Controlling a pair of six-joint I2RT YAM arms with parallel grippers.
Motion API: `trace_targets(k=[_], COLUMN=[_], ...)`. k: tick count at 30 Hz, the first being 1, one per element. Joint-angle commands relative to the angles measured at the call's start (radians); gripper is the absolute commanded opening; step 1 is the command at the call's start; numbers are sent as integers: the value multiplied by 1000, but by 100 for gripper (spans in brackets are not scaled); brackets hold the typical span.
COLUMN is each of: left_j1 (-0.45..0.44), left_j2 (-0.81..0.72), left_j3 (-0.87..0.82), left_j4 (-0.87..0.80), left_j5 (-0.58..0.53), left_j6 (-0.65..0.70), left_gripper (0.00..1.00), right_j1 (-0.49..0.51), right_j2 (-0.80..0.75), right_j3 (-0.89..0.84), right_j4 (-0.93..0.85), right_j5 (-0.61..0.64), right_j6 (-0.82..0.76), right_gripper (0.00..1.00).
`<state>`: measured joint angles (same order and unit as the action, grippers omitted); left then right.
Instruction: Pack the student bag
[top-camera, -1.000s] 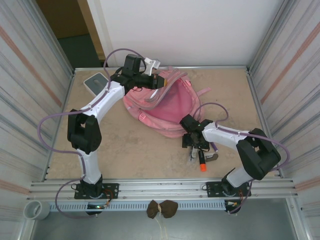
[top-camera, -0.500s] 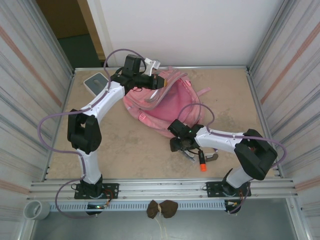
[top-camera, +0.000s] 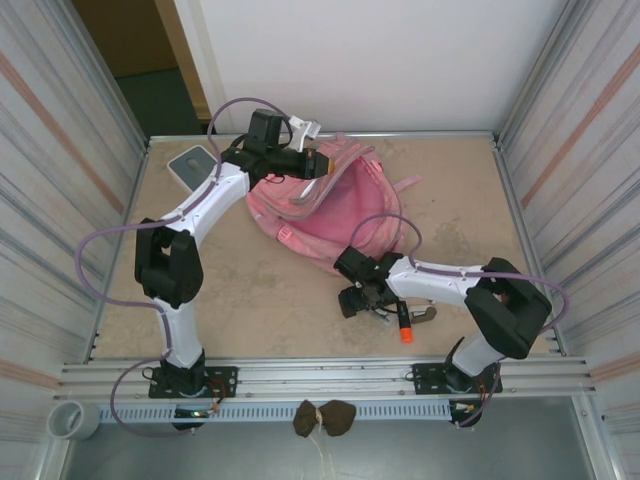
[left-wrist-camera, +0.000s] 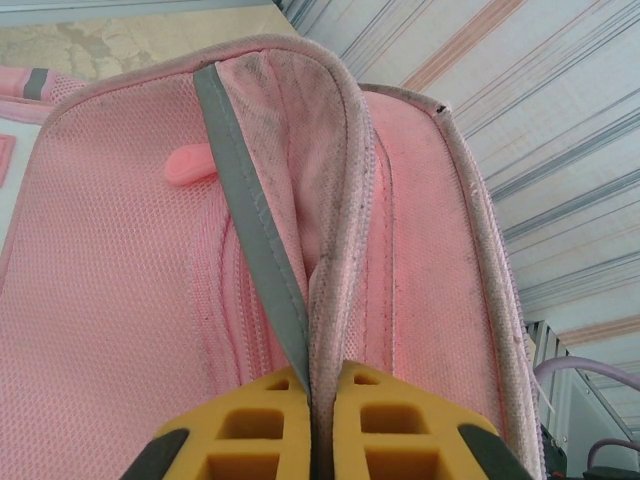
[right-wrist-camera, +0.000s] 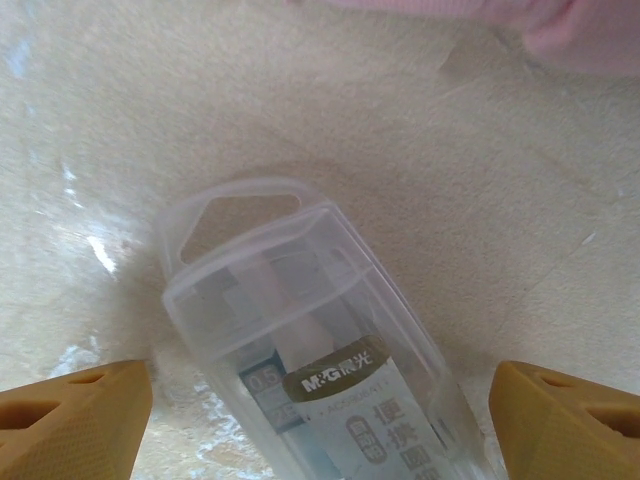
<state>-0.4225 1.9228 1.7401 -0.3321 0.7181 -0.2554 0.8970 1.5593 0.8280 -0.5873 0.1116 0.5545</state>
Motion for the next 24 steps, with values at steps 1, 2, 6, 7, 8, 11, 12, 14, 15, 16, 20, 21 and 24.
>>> trace_targets(k=[1,2,6,7,8,11,12,14,15,16,20,21,24], left_j1=[7,7,7,7,7,7,7,6,6,6,6,6,6], left_j2=[-21,-21,-21,-21,-19,-18,-18,-18,-19,-19,-24,-25,-28], left_j3=[1,2,2,0,2,5,5,6,6,6,6,7,6], left_j4=[31,31,28,28,29,28,28,27,25,25,25,25,31], left_j5=[25,25,25,23,24,24,24,23,24,24,24,22,23], left_j6=[25,25,26,27,26,28,28,28,28,27,24,24,24], left_gripper=[0,0,0,0,0,0,0,0,0,0,0,0,0], right_j1=[-2,-1,35,49,61,81,81,83,83,85,85,84,56], right_j2=[30,31,21,16,13,17,20,18,10,-1,-96,-132,-238], right_j3=[-13,-19,-29,-29,-29,-26,-20,0,12,22,61,70,99], right_j4=[-49,-49,-65,-68,-68,-68,-69,-69,-68,-66,-60,-58,-39], right_j5=[-20,-29,-54,-59,-61,-37,-28,-18,-17,-21,-105,-138,-250], right_j6=[-25,-23,-17,-18,-19,-21,-23,-29,-32,-37,-82,-99,-140], right_gripper=[86,85,78,74,70,54,48,39,36,33,27,27,26])
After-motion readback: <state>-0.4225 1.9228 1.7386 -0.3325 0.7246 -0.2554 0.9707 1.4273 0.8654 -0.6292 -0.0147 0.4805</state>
